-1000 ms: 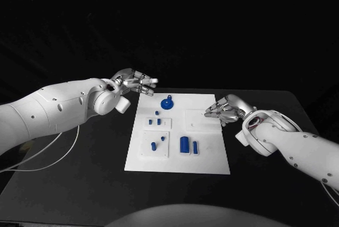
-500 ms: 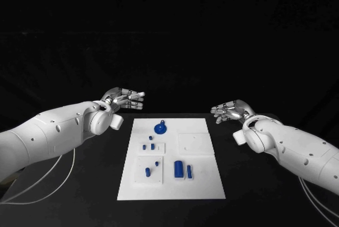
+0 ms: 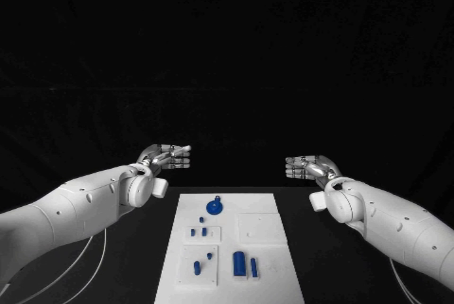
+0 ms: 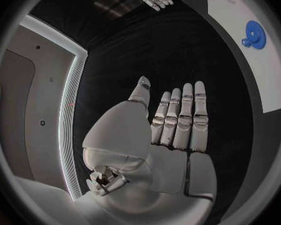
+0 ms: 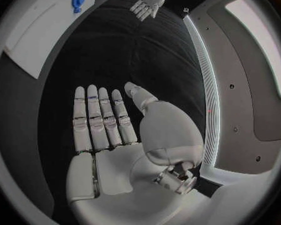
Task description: Assemble the parts on the task board
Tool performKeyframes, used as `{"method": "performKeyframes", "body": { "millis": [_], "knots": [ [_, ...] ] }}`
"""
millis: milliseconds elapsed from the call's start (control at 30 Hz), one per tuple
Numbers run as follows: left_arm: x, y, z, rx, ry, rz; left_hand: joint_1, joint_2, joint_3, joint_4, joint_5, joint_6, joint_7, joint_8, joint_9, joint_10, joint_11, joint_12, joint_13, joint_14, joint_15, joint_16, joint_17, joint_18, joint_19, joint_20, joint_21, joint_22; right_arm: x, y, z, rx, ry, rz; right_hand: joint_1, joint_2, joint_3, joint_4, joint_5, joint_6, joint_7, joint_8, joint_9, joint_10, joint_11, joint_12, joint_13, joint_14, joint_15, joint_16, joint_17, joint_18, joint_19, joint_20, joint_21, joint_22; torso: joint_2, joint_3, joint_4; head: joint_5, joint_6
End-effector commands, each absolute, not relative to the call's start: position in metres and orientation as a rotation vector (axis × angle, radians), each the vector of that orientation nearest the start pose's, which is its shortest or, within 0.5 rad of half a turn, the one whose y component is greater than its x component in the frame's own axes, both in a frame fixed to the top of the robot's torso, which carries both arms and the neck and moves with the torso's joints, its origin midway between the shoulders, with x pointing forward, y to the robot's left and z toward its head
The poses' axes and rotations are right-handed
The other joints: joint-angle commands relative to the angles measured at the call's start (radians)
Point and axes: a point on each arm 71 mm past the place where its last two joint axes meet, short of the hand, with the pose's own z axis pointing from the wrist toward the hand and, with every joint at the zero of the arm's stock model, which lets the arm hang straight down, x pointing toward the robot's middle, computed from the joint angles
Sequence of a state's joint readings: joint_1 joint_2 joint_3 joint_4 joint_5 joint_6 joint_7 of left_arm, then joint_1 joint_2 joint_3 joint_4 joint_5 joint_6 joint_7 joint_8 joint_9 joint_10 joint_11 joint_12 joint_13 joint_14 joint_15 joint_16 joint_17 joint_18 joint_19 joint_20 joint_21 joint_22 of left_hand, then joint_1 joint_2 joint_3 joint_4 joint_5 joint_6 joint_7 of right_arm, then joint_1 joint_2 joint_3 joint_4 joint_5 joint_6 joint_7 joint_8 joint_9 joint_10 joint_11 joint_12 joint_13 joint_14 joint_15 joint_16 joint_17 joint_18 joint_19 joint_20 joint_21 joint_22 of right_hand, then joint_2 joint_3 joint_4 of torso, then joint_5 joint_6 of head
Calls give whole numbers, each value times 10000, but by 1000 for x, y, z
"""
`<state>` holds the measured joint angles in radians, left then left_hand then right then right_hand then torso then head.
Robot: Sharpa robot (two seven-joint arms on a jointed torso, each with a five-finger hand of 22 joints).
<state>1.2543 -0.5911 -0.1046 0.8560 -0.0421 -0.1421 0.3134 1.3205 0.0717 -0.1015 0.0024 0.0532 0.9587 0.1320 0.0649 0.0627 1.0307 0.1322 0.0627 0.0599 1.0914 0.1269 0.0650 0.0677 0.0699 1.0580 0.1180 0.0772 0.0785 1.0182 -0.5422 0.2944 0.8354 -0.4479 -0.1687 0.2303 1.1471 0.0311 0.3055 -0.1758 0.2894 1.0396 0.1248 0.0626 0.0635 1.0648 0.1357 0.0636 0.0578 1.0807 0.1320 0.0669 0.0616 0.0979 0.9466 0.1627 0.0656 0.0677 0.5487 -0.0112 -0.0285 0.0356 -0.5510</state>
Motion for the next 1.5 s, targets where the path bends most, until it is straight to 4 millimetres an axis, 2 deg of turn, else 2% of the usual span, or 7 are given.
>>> {"method": "performKeyframes", "body": {
  "millis": [33,100,133,167,267,300,1500],
  "knots": [
    [590,285,-202,-11150,14019,-12368,-3968,-717,1015,-24,-532,-9587,-1320,-649,-627,-3092,-1322,-627,-599,-3274,-1269,-650,-677,-699,-3183,-1180,-772,-785,580,-273,-237,10684,14202,11805,-3404,-311,-3055,1758,-2894,-3119,-1248,-626,-635,-3195,-1357,-636,-578,-3242,-1320,-669,-616,-979,-9466,-1627,-656,-677,-9,3,6,20,11],
    [589,284,-202,-11156,14008,-12370,-4278,-717,1015,-24,-532,-9587,-1320,-649,-627,-10307,-1322,-627,-599,-3580,-1269,-650,-677,-699,-3462,-1180,-772,-785,579,-273,-237,10682,14179,11818,-3661,-311,-3055,1758,-2894,-10396,-1248,-626,-635,-3500,-1357,-636,-578,-3535,-1320,-669,-616,-979,-9466,-1627,-656,-677,-10,7,17,5,-10],
    [589,283,-203,-11164,13994,-12373,-4585,-717,1015,-24,-532,-9587,-1320,-649,-627,-10307,-1322,-627,-599,-3831,-1269,-650,-677,-699,-10580,-1180,-772,-785,579,-272,-236,10680,14152,11834,-3949,-311,-3055,1758,-2894,-10396,-1248,-626,-635,-10648,-1357,-636,-578,-3794,-1320,-669,-616,-979,-9466,-1627,-656,-677,-12,13,31,-14,-34],
    [588,282,-204,-11175,13975,-12377,-4917,-717,1015,-24,-532,-9587,-1320,-649,-627,-10307,-1322,-627,-599,-10914,-1269,-650,-677,-699,-10580,-1180,-772,-785,578,-271,-236,10677,14114,11857,-4221,-311,-3055,1758,-2894,-10396,-1248,-626,-635,-10648,-1357,-636,-578,-10807,-1320,-669,-616,-979,-9466,-1627,-656,-677,-14,20,50,-40,-69],
    [583,277,-207,-11237,13866,-12397,-5889,-717,1015,-24,-532,-9587,-1320,-649,-627,-10307,-1322,-627,-599,-10914,-1269,-650,-677,-699,-10580,-1180,-772,-785,575,-266,-233,10667,13903,11980,-11471,-311,-3055,1758,-2894,-10396,-1248,-626,-635,-10648,-1357,-636,-578,-10807,-1320,-669,-616,-979,-9466,-1627,-656,-677,-29,63,159,-186,-265],
    [580,274,-209,-11262,13822,-12404,-13205,-717,1015,-24,-532,-9587,-1320,-649,-627,-10307,-1322,-627,-599,-10914,-1269,-650,-677,-699,-10580,-1180,-772,-785,574,-264,-232,10666,13821,12027,-11471,-311,-3055,1758,-2894,-10396,-1248,-626,-635,-10648,-1357,-636,-578,-10807,-1320,-669,-616,-979,-9466,-1627,-656,-677,-33,76,193,-233,-326],
    [462,192,-224,-12089,12178,-12289,-13205,-717,1015,-24,-532,-9587,-1320,-649,-627,-10307,-1322,-627,-599,-10914,-1269,-650,-677,-699,-10580,-1180,-772,-785,462,-192,-224,12089,12178,12289,-11471,-311,-3055,1758,-2894,-10396,-1248,-626,-635,-10648,-1357,-636,-578,-10807,-1320,-669,-616,-979,-9466,-1627,-656,-677,-45,112,285,-356,-490]
  ]
}}
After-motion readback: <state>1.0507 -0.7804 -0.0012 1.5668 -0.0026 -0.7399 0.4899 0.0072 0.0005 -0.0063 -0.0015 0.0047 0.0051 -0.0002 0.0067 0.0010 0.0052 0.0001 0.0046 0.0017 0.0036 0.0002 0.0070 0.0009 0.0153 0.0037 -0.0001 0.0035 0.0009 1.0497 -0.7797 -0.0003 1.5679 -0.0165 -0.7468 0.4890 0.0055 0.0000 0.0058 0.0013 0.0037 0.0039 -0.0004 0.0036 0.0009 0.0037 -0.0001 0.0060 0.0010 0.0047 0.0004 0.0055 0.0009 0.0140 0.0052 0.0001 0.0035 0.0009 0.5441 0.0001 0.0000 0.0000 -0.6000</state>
